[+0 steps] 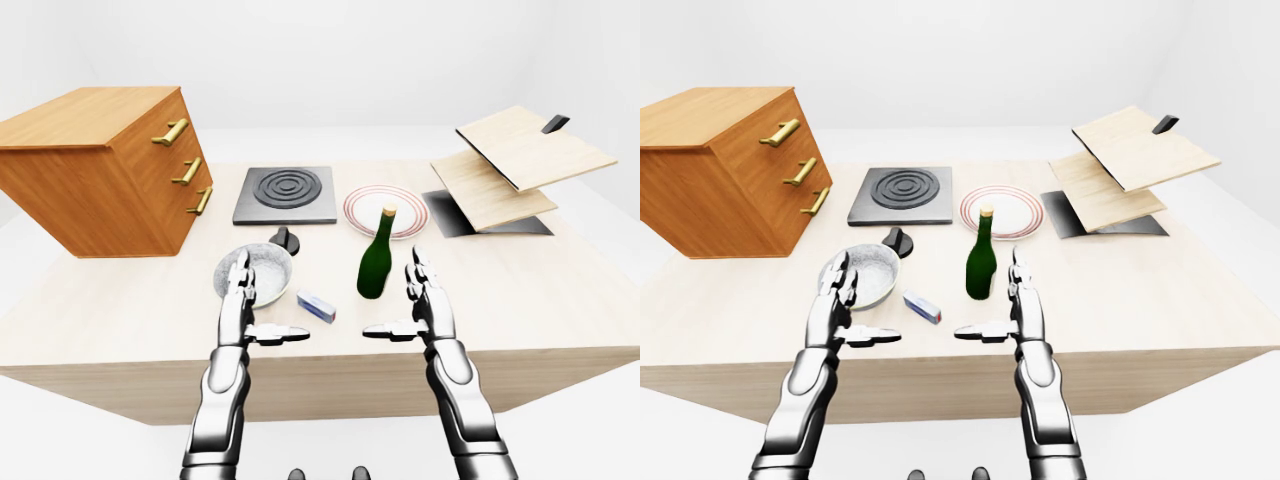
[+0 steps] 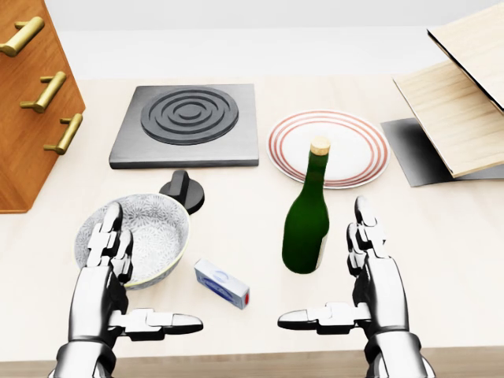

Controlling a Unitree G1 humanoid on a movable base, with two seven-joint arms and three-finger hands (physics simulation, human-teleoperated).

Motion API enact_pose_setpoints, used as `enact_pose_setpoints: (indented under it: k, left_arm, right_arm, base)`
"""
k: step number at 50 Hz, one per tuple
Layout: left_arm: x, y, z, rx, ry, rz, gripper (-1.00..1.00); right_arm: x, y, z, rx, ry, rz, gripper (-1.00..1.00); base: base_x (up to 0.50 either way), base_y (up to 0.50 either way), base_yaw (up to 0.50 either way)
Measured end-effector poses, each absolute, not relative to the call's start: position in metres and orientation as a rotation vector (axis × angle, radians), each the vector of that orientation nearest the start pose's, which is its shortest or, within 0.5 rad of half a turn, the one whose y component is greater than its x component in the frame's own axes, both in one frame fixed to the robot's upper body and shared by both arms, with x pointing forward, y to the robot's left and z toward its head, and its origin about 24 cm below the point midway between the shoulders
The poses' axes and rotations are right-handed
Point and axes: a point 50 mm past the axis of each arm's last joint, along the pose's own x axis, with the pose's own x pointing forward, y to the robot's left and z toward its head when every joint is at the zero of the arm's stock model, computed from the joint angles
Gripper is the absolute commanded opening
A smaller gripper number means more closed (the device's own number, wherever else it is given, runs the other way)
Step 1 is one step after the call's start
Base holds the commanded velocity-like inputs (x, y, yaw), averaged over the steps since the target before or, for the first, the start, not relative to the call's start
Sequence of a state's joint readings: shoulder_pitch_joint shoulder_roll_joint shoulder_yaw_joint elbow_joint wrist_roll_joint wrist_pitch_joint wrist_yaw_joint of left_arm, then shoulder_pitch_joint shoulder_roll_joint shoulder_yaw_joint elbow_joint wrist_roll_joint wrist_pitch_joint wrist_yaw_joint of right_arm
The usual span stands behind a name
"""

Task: Put the bowl on the top of the cabinet.

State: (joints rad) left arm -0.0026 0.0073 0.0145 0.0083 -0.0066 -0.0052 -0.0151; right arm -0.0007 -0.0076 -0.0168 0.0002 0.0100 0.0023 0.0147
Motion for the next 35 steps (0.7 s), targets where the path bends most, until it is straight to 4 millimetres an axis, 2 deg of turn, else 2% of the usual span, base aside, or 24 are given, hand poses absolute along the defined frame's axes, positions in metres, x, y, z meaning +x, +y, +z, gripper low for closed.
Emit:
enact_pose_setpoints:
  k: [13, 17, 20, 27, 35]
  left_arm:
    - [0.254, 0.157, 0.039, 0.003, 0.001, -0.004, 1.0]
    - [0.254, 0.159, 0.042, -0.001, -0.019, 0.0, 1.0]
    - [0.253, 0.16, 0.051, -0.011, -0.076, 0.008, 1.0]
    - [0.245, 0.166, 0.087, -0.051, -0.251, 0.028, 1.0]
    - [0.236, 0.171, 0.112, -0.089, -0.366, 0.043, 1.0]
  right_arm:
    - [0.254, -0.159, 0.041, 0.003, 0.003, -0.003, 1.0]
    - [0.252, -0.16, 0.046, -0.008, -0.029, -0.008, 1.0]
    - [0.249, -0.16, 0.056, -0.029, -0.092, -0.012, 1.0]
    - [0.239, -0.161, 0.087, -0.083, -0.249, -0.03, 1.0]
    - [0.23, -0.162, 0.109, -0.121, -0.342, -0.047, 1.0]
  base:
    - [0.0, 0.0, 0.0]
    - [0.0, 0.0, 0.0]
    - [0.0, 0.0, 0.0]
    - [0.0, 0.0, 0.0]
    - [0.0, 0.0, 0.0]
